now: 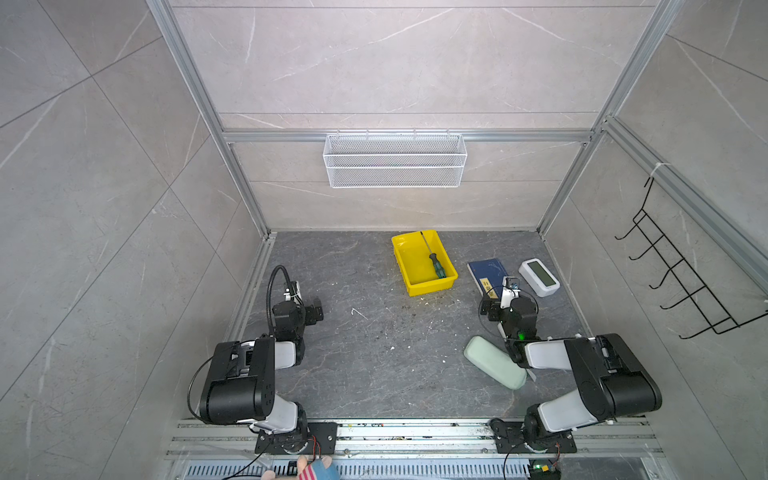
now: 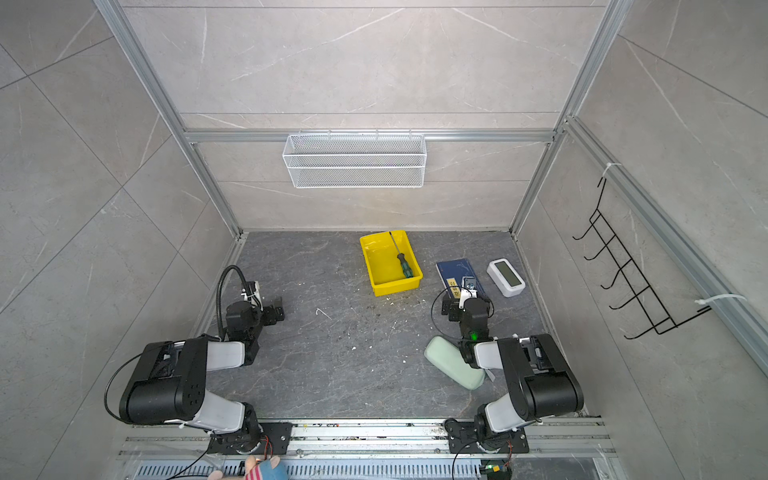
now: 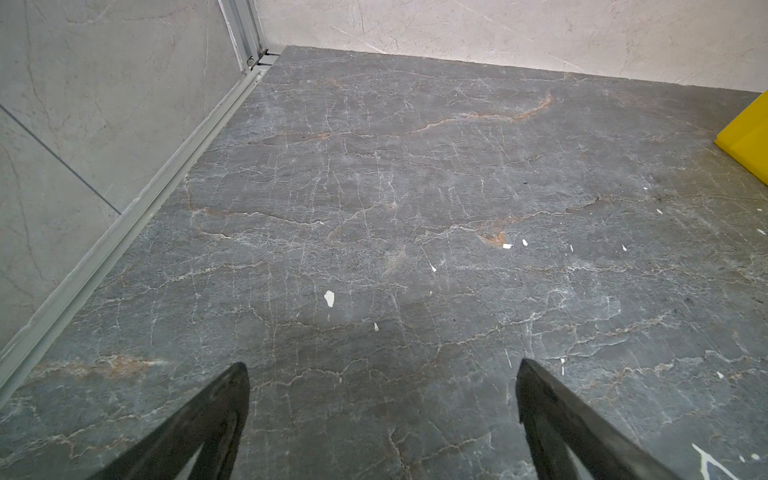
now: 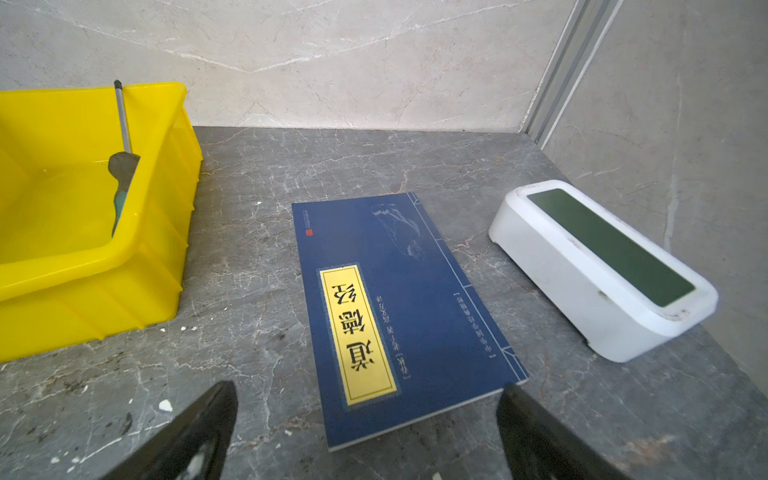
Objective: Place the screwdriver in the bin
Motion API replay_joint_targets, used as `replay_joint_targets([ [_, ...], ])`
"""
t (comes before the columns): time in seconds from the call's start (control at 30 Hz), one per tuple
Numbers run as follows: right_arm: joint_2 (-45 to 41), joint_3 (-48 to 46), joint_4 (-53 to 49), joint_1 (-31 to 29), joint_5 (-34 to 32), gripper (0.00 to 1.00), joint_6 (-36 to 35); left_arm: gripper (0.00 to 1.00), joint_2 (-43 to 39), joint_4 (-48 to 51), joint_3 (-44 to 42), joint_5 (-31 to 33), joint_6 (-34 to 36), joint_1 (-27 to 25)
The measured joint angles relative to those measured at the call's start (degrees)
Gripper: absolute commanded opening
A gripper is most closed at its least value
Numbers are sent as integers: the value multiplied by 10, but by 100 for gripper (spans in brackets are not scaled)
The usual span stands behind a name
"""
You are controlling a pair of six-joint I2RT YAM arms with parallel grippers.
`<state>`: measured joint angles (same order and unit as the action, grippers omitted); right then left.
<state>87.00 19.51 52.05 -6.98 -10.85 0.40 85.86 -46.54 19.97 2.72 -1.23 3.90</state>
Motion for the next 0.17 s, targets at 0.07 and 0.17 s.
replay_joint_targets([
  [0.07,0,0,0,0,0,99,0,100,0,0,0,0,0,0],
  [0.17,0,0,-1,0,0,99,0,100,0,0,0,0,0,0],
])
